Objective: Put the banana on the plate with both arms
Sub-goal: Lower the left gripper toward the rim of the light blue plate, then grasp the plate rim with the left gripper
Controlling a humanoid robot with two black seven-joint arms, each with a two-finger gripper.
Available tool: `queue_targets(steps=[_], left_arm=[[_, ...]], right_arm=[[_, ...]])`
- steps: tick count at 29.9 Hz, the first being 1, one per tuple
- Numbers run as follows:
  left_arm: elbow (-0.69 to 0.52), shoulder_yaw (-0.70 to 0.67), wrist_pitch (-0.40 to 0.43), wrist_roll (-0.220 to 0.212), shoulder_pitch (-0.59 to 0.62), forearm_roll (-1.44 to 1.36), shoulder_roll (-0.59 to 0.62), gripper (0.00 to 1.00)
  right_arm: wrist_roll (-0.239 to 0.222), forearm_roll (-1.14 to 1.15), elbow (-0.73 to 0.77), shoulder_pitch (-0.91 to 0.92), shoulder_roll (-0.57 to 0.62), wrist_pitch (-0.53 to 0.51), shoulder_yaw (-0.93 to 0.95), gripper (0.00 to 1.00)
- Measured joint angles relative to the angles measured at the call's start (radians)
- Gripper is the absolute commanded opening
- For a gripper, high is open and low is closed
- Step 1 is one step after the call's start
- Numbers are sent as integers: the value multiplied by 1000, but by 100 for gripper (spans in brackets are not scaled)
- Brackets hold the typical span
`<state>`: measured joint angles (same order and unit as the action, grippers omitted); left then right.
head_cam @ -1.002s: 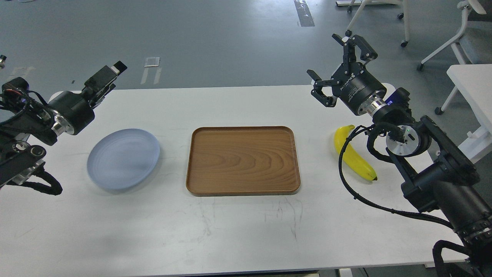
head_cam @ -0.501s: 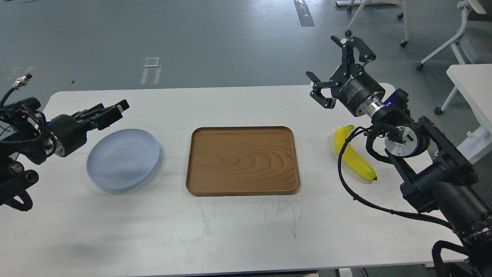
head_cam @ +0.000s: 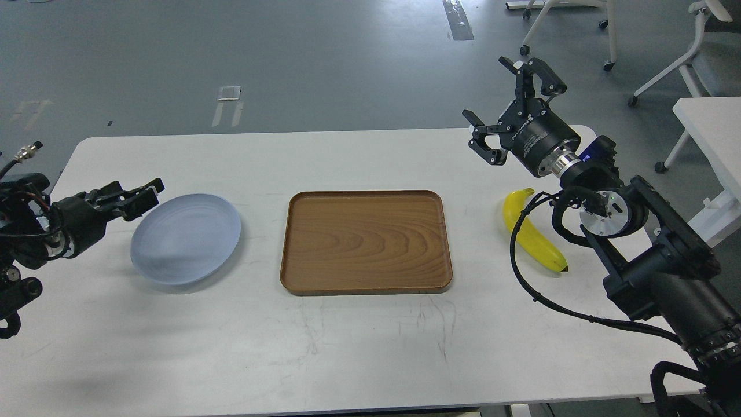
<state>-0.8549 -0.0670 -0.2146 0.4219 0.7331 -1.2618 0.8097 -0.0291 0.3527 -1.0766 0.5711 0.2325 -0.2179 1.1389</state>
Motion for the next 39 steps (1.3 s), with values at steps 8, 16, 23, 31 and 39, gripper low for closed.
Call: queue_targets(steps=[8, 16, 23, 31, 39], left_arm=[[88, 31, -7, 4, -17, 2, -31, 98], [179, 37, -3, 8, -29, 22, -107, 98], [199, 37, 1, 9, -61, 25, -115, 98], [246, 36, 0, 12, -91, 28, -140, 98], [279, 36, 1, 13, -107, 29, -163, 76]], right_arm=[[0, 0, 1, 5, 0, 1, 3, 100], [0, 0, 1, 6, 5, 2, 4, 100], [0, 0, 3, 6, 8, 2, 4, 100], [0, 0, 4, 4, 4, 7, 3, 100], [0, 1, 4, 0, 6, 8, 1, 100]])
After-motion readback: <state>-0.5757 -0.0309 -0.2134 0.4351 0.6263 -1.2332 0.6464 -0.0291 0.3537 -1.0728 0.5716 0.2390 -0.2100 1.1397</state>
